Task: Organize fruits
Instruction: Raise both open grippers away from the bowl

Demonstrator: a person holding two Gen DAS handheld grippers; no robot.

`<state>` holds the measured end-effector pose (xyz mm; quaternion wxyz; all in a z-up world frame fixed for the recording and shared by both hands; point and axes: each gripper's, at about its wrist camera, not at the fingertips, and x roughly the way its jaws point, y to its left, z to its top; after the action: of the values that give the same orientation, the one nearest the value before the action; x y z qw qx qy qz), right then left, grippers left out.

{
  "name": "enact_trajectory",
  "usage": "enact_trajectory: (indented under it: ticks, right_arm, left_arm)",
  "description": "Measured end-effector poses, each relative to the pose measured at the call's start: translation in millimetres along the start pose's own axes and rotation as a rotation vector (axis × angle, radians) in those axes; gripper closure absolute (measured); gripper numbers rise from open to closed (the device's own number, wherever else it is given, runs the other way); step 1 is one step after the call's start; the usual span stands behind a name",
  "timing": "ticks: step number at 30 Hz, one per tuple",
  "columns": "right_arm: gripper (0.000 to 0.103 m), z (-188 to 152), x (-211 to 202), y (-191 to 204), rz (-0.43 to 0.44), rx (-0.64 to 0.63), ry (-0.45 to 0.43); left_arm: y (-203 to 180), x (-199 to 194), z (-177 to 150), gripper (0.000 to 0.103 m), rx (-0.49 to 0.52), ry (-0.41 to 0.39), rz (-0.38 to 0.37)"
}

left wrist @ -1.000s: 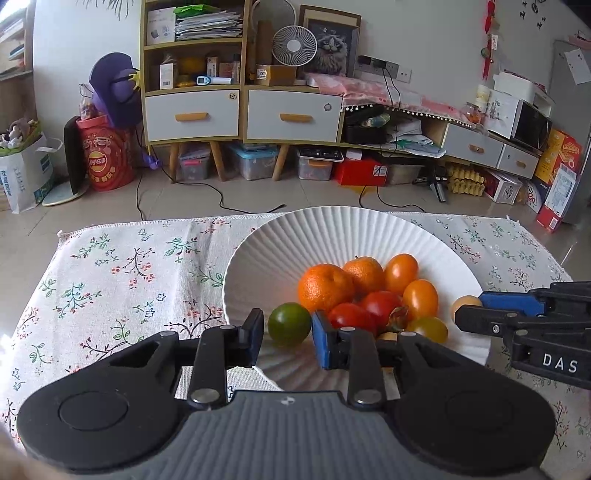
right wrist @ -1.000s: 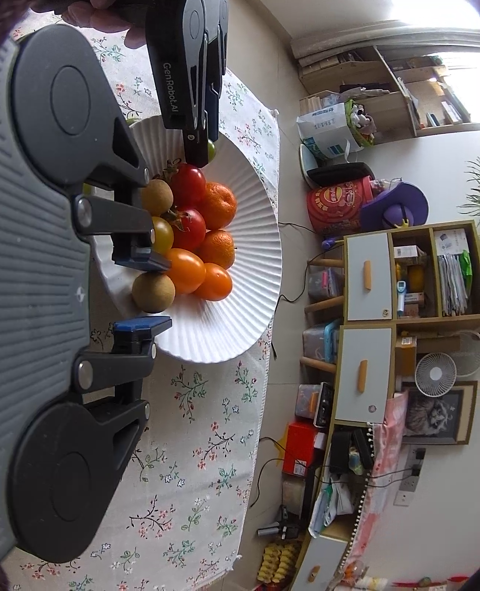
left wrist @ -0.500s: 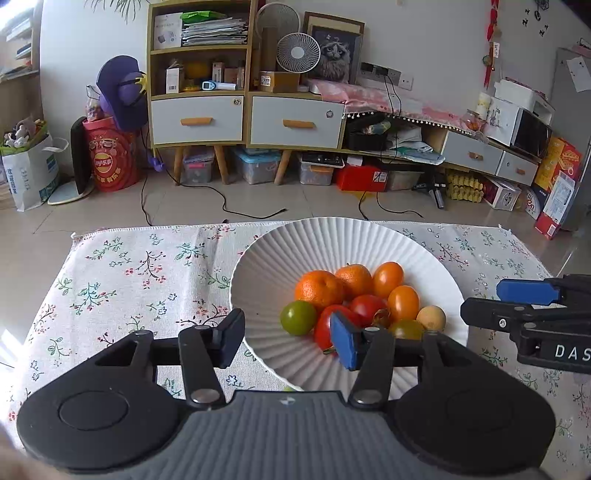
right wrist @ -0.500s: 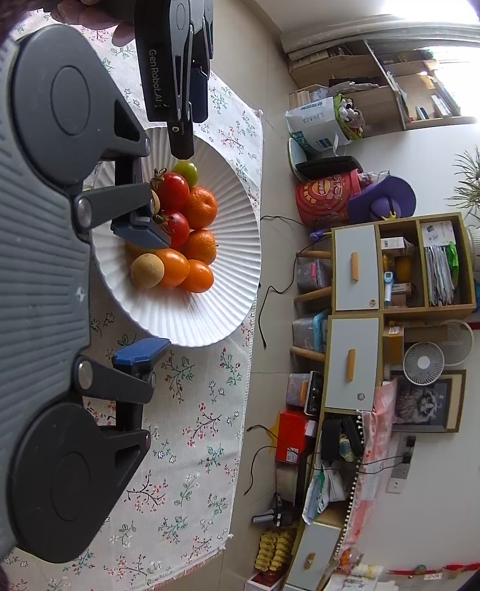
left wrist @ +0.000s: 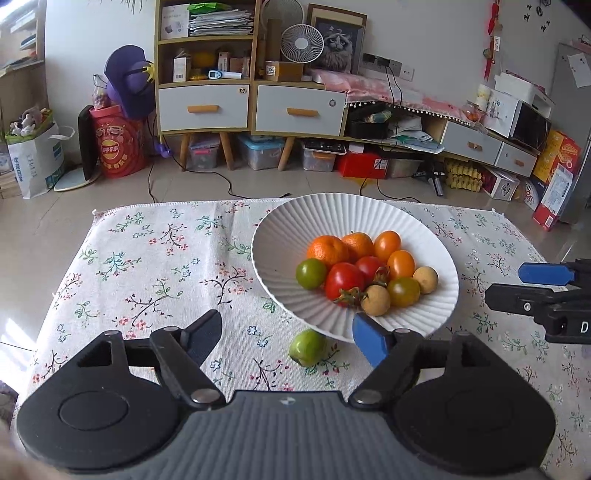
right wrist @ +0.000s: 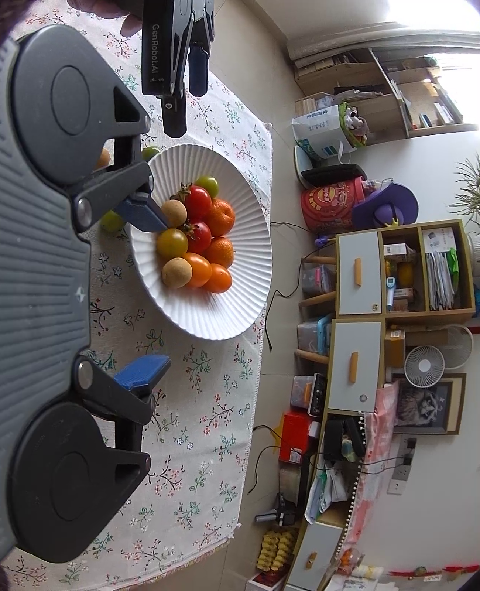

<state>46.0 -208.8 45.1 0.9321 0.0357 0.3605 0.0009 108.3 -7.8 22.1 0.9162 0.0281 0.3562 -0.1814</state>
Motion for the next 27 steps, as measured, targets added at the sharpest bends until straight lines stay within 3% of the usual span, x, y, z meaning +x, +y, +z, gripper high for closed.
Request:
enact_trajectory:
  ticks: [10, 15, 27]
  right_arm:
    - [0.018, -16.8, -10.5, 11.6, 0.057, -0.033, 0.02]
    - [0.014, -24.2, -12.2, 19.6, 0.07, -0.06, 0.032]
    - [0.009, -42.9, -2.7, 29.1, 0.065, -0.08, 0.074]
  left_arm:
    - [-1.7, -11.9, -25.1, 0.015, 0.08, 0.036, -0.013]
    - [-1.7, -18.4, -34.7, 0.006, 0.099, 0.029, -0.02]
    - [1.5, -8.4, -60.1, 0.004, 0.102, 0.096, -0.032]
